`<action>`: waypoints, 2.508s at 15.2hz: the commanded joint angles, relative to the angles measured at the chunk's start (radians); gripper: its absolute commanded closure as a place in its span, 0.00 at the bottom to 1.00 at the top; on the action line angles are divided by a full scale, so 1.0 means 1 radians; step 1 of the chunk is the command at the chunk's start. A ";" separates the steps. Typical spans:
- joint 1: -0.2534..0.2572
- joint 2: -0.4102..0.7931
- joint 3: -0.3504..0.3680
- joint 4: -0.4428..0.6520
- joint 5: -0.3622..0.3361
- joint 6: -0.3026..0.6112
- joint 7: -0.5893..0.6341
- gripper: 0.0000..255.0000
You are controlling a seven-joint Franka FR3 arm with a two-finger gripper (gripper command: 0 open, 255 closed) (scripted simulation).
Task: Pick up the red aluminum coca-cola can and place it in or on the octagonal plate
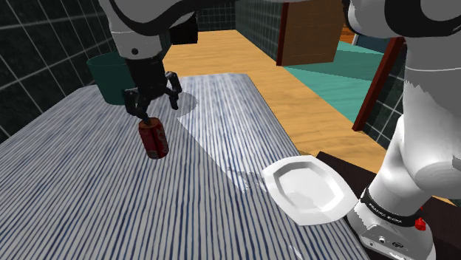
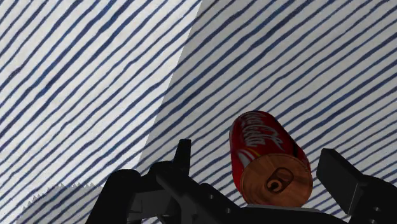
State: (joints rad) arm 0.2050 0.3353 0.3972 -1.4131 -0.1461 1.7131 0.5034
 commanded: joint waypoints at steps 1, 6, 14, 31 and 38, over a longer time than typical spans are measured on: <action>0.039 0.095 0.002 0.122 -0.028 -0.033 0.029 0.00; 0.047 0.124 -0.002 0.107 -0.036 0.008 0.039 0.00; 0.042 0.122 -0.003 0.056 -0.037 0.057 0.041 0.00; 0.048 0.123 -0.002 0.113 -0.036 0.002 0.038 1.00; 0.064 0.139 -0.001 0.232 -0.040 -0.101 0.034 1.00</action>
State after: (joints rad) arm 0.2632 0.4669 0.3963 -1.2078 -0.1834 1.6314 0.5364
